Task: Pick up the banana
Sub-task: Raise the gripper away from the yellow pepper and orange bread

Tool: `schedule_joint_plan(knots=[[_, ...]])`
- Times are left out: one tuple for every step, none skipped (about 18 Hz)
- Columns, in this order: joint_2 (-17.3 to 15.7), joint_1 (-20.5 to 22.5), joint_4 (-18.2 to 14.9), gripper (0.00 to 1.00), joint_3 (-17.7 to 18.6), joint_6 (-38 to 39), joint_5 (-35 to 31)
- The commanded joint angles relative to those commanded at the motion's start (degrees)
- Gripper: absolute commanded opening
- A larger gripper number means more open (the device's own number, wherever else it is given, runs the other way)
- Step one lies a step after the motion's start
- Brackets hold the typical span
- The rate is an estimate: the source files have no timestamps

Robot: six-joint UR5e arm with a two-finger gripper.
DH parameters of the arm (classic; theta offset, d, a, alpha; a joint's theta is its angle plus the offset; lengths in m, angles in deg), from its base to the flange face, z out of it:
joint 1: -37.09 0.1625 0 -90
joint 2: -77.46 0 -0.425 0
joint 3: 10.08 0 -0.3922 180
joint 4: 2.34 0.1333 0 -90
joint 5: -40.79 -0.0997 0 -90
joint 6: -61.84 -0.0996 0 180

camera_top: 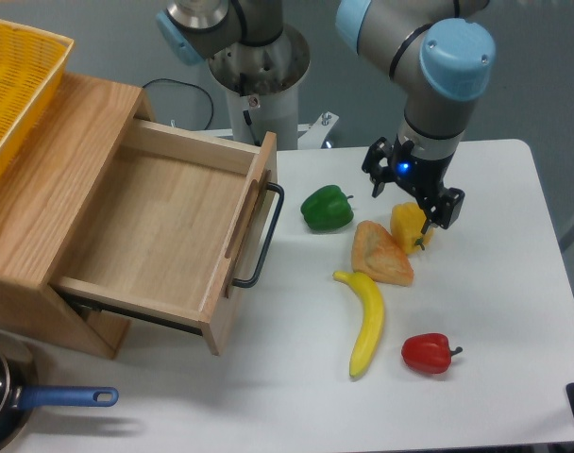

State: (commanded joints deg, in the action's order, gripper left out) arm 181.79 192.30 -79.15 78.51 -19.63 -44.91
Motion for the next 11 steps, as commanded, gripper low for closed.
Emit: schedule_joint_plan(knots=[[0.27,0.0,0.17,1.0,0.0,0.0,-0.09],[0.36,0.0,0.18,1.0,0.09,0.09,0.0],[0.62,0.0,0.09,1.0,0.0,0.09,0.0],[0.79,0.0,-0.09,1.0,-0.09,0.44,0.09],[0.8,0.0,-0.09,1.0,0.0,0.61,0.09],[0.88,0.0,-0.09,1.0,0.0,0.62,0.09],[1.06,0.0,-0.09,1.0,-0.09,0.7,0.09],[1.06,0.09,-0.09,1.0,-0.09,0.7,0.09],[1.15,0.17,-0.09,1.0,-0.09,0.7,0.09],[1.32,0.26,-0.09,1.0,0.0,0.7,0.09],[1.32,0.35,-0.09,1.0,0.44,0.7,0.09]])
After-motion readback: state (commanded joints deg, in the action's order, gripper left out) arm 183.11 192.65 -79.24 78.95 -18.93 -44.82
